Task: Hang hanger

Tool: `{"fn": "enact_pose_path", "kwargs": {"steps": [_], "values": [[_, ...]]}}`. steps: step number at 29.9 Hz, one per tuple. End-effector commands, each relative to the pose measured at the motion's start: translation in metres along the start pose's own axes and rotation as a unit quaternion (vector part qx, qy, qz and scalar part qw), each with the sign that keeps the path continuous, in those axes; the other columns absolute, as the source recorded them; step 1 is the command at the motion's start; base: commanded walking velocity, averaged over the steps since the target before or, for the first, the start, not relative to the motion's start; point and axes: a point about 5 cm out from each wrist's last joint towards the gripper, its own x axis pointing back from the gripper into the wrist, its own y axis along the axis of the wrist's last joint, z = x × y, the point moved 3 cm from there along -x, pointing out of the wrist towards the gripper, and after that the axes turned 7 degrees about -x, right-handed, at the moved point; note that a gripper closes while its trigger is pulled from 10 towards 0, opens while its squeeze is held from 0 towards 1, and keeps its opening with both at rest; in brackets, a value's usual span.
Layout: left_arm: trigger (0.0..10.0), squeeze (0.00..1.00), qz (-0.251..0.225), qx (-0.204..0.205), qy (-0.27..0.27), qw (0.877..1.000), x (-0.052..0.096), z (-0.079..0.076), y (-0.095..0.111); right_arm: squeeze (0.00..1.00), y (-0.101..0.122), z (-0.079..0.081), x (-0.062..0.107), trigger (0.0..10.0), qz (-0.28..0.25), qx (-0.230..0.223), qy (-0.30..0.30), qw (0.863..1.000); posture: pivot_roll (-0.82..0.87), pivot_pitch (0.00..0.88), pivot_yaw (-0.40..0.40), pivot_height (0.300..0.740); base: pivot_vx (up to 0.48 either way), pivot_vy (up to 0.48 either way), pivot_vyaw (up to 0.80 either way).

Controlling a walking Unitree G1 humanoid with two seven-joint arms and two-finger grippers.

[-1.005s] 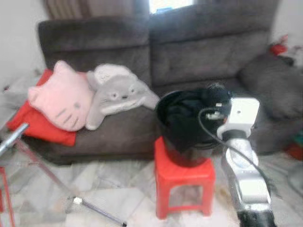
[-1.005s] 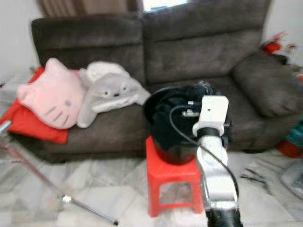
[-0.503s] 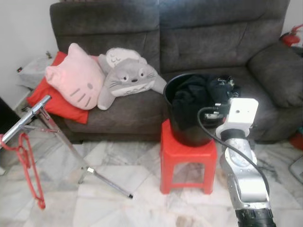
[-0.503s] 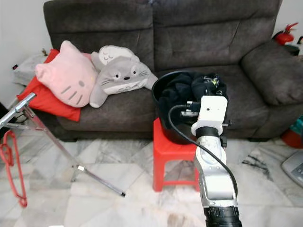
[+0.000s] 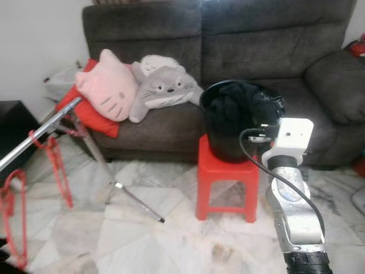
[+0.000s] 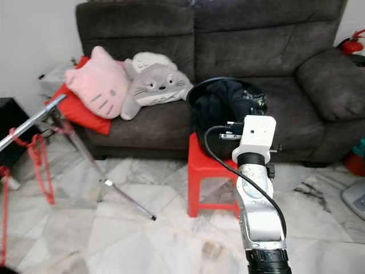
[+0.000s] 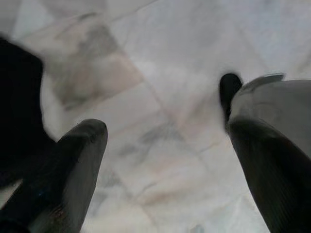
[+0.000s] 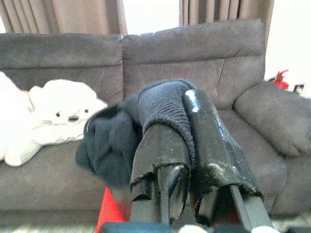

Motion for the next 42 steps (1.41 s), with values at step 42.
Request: {"fn": "enact_pose_path", "kwargs": {"steps": [42], "values": [[10.0, 0.0, 0.009, -0.004, 0.008, 1.0, 0.0, 0.005, -0.001, 0.0, 0.042, -0.023, -0.032, 10.0, -0.091, 0.06, -0.035, 0.993, -0.23, 0.0, 0.154, 0.732, -0.119, 0.0, 0.0]]}}
